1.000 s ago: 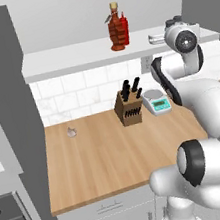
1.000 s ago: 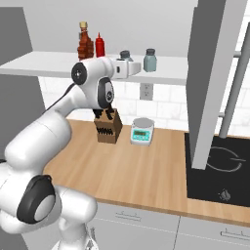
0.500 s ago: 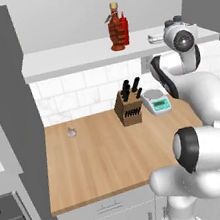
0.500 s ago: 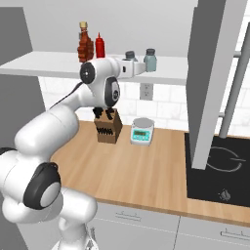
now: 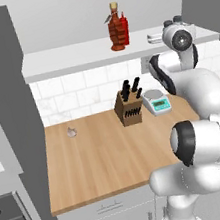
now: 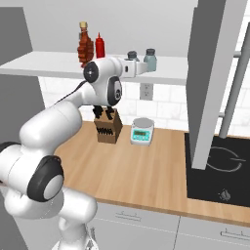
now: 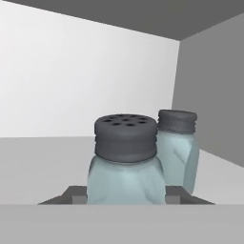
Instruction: Put the shaker and condiment bottle from the counter next to their counterparts in the cabinet.
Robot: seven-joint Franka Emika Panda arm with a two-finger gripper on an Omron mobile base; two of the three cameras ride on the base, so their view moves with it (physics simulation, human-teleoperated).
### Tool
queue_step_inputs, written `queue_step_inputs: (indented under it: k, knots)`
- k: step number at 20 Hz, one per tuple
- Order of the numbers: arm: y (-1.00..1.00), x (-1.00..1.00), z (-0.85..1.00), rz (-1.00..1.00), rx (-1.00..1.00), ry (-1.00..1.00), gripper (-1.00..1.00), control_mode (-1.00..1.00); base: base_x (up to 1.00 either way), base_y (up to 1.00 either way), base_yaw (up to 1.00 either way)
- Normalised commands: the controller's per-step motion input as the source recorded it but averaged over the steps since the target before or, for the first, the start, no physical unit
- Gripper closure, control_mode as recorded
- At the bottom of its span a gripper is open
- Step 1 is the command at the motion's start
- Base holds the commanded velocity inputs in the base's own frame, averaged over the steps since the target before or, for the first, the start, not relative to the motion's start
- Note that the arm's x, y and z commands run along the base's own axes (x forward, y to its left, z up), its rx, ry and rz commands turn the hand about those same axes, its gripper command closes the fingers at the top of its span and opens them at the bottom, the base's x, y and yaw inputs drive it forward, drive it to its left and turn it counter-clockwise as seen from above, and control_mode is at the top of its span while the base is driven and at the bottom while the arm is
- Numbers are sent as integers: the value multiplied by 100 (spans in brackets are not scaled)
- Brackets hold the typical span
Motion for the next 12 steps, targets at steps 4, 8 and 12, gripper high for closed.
queue_step_inputs:
  k: [4, 8, 12]
  knots:
    - [-12, 23, -34, 1, 0, 0, 100, -100, 0, 0, 0]
    - [-16, 31, -27, 2, 0, 0, 100, -100, 0, 0, 0]
    - [-14, 22, -30, 2, 0, 0, 100, -100, 0, 0, 0]
